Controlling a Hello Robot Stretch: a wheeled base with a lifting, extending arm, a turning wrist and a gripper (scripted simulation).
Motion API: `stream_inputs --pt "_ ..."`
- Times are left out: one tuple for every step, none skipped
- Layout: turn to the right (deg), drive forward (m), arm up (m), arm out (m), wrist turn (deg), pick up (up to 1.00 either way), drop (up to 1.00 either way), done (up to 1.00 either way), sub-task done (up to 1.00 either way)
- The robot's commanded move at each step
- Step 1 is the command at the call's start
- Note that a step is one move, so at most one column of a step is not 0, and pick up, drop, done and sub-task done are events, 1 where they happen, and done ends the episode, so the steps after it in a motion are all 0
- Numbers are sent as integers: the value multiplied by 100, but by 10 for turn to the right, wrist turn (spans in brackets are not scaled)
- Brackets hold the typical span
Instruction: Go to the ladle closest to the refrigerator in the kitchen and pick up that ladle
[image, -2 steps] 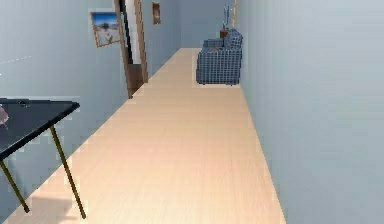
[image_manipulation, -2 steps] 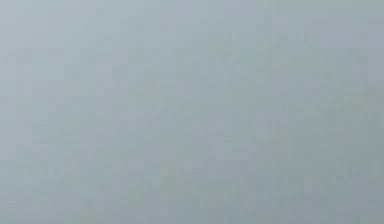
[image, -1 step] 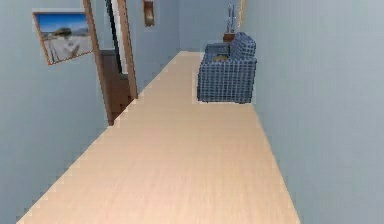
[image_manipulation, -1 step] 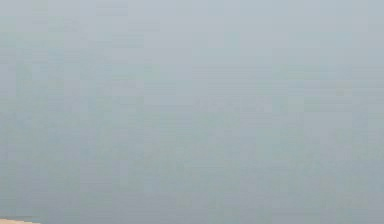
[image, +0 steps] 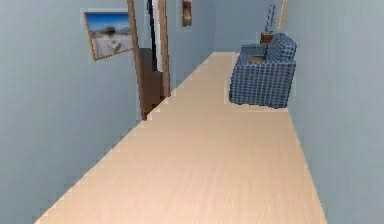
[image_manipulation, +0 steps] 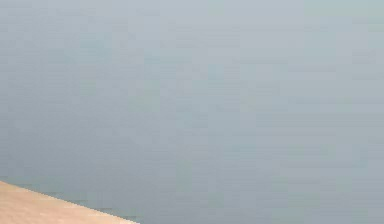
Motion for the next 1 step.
stream_inputs --pt "0 40 0 0 0 0 0 0 0"
